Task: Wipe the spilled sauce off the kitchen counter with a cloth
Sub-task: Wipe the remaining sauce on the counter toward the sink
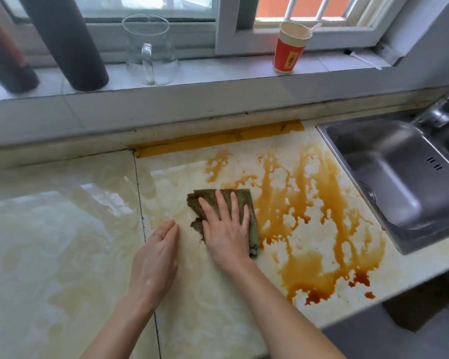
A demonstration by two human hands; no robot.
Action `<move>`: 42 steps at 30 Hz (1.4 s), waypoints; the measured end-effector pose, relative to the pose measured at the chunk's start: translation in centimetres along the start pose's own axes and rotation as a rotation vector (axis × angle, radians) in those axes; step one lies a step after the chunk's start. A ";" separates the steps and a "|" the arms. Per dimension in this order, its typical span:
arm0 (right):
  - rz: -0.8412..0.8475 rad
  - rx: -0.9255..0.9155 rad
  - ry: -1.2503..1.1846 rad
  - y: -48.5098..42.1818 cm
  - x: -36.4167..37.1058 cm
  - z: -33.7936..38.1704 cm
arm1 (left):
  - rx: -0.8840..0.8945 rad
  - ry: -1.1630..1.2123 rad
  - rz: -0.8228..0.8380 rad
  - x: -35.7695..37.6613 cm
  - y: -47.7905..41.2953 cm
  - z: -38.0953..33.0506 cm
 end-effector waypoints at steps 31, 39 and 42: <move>0.042 0.085 -0.011 -4.1 -1.0 -1.6 | -0.030 0.064 -0.097 -1.3 -1.8 -0.8; 0.043 -0.169 -0.015 -5.4 -0.9 1.7 | -0.033 0.001 -0.092 -2.1 -6.3 -0.4; 0.051 -0.083 -0.006 -7.9 -1.7 0.1 | -0.061 -0.009 -0.077 -2.4 -7.4 -0.3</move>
Point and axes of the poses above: each hand's wrist, its own y-axis away from the middle knuckle, its own x-axis out of the palm, z = x × y, the point moved 4 cm from there along -y, towards the middle knuckle, and after that the axes turned 8 degrees about y, right-handed, at the moved point
